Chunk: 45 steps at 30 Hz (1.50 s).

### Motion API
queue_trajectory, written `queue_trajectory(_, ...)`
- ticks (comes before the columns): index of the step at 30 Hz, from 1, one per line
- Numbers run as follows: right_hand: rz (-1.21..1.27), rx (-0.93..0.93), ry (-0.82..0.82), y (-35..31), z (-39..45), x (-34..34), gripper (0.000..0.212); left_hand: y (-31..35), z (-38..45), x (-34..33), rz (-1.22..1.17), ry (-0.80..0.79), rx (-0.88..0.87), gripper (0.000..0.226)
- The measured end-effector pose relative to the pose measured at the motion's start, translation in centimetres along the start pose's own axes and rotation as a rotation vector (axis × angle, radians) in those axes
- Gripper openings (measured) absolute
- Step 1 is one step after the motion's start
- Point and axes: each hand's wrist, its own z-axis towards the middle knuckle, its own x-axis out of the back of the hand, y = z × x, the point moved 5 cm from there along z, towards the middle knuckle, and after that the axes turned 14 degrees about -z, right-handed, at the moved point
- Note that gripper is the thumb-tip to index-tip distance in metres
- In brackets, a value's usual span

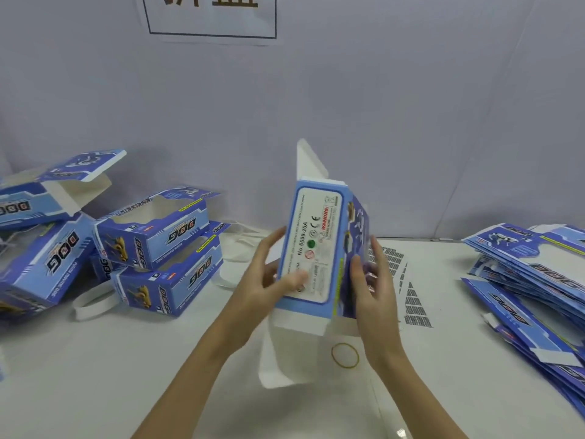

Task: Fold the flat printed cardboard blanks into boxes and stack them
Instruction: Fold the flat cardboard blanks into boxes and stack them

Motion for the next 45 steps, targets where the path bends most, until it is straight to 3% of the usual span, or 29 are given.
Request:
queue_trajectory(2,0.082,-0.085,0.006,0.4,0.8,1.2,0.066,0.1,0.6,1.9,-0.026,0.012,0.019,0.064)
queue_trajectory(4,0.230,-0.225,-0.112,1.0,1.5,1.5,0.059,-0.6,0.7,3.1,-0.095,-0.010,0.075,0.054)
queue_trajectory(7,0.248,-0.307,-0.254,1.8,1.8,1.6,0.054,-1.9,1.1,3.7,-0.209,0.093,0.249,0.049)
queue_trajectory(10,0.196,-0.322,-0.319,2.2,1.6,1.7,0.044,-2.4,0.8,4.3,0.021,0.141,0.177,0.052)
queue_trajectory(15,0.066,-0.283,-0.404,2.2,0.2,0.2,0.046,-2.2,1.2,3.4,0.424,0.257,0.024,0.104)
queue_trajectory(17,0.084,-0.274,-0.442,2.2,-0.5,-1.1,0.045,-2.1,1.2,3.1,0.400,0.262,0.005,0.111)
queue_trajectory(19,0.081,-0.238,-0.460,2.0,-0.8,-1.8,0.053,-2.2,1.3,3.1,0.218,0.219,0.060,0.106)
queue_trajectory(22,0.100,-0.169,-0.428,1.2,-0.8,-2.0,0.070,-2.5,1.1,2.2,-0.064,-0.026,0.196,0.068)
queue_trajectory(24,0.118,-0.126,-0.343,0.9,-0.6,-1.8,0.071,-2.5,0.9,1.7,-0.144,-0.099,0.211,0.053)
queue_trajectory(29,0.108,-0.061,-0.220,0.4,-0.6,-1.1,0.053,-3.1,1.4,2.5,-0.146,0.007,0.149,0.068)
queue_trajectory(32,0.096,-0.091,-0.192,0.7,-0.4,-0.8,0.043,-3.4,1.6,3.0,-0.135,0.039,0.113,0.064)
queue_trajectory(38,0.048,-0.148,-0.232,1.7,-0.1,-0.8,0.048,-3.7,1.3,2.8,-0.121,0.038,0.168,0.063)
queue_trajectory(45,0.042,-0.212,-0.245,2.6,-0.2,-1.2,0.050,-3.8,1.2,2.7,-0.144,0.150,0.156,0.052)
